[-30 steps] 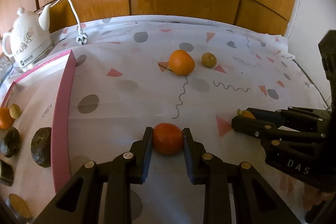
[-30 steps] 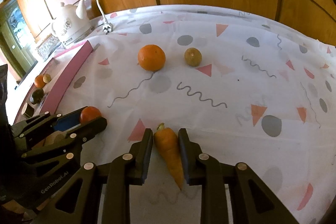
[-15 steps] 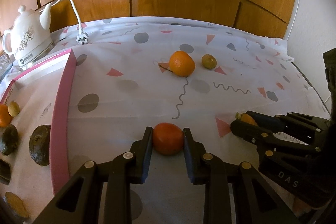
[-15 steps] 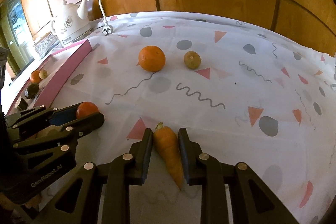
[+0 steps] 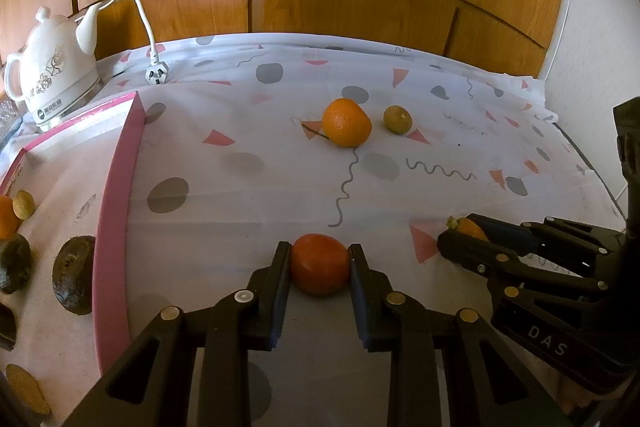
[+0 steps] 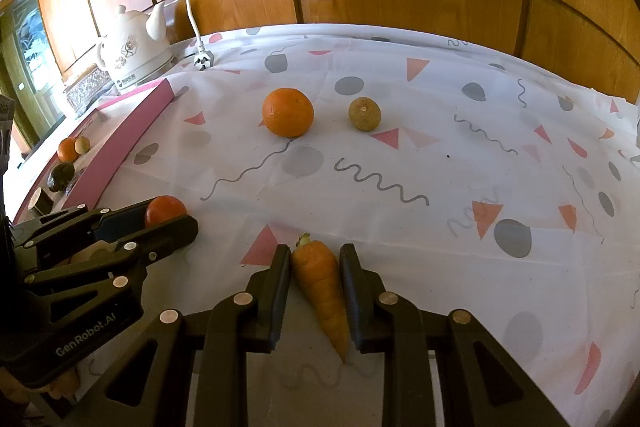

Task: Organize fruits
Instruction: 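Carry the carrot toward the tray with the right tool while the left tool carries the tomato, then release the carrot into the tray with the right tool while the left tool releases the tomato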

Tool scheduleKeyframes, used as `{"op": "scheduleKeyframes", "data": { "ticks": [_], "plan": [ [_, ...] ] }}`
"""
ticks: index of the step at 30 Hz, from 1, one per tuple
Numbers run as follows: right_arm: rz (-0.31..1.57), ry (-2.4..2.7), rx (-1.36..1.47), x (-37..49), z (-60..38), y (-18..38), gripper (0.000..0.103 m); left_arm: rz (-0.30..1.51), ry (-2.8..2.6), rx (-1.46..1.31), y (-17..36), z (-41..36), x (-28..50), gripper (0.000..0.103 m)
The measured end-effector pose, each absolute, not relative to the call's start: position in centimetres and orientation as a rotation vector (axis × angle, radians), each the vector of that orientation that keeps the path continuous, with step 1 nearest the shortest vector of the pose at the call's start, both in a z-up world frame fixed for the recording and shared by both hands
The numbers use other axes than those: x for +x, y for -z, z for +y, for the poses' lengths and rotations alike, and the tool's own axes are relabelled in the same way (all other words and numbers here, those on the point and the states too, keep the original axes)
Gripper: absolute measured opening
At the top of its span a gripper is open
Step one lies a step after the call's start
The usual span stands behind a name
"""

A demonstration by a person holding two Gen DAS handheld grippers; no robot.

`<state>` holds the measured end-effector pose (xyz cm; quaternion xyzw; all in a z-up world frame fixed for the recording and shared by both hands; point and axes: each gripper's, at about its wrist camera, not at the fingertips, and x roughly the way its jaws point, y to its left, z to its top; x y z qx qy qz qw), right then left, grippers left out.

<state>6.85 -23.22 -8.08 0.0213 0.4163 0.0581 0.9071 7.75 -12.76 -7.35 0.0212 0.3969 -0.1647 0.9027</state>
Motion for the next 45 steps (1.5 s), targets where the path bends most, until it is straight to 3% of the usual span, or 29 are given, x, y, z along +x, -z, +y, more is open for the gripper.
{"op": "scheduleKeyframes", "data": {
  "ticks": [22,32,45],
  "plan": [
    [0.852,-0.098,0.001,6.8,-22.6,8.0,0.025,0.837,0.374,0.009,4.4,-11.5,6.1,0.027],
    [0.858,-0.068,-0.032,6.7,-22.0,7.9,0.025,0.808,0.225,-0.096,0.8,-4.2,7.3,0.028],
    [0.849,-0.152,0.001,7.6,-17.7,5.1,0.023,0.801,0.042,-0.116,1.1,2.7,10.1,0.028]
  ]
}}
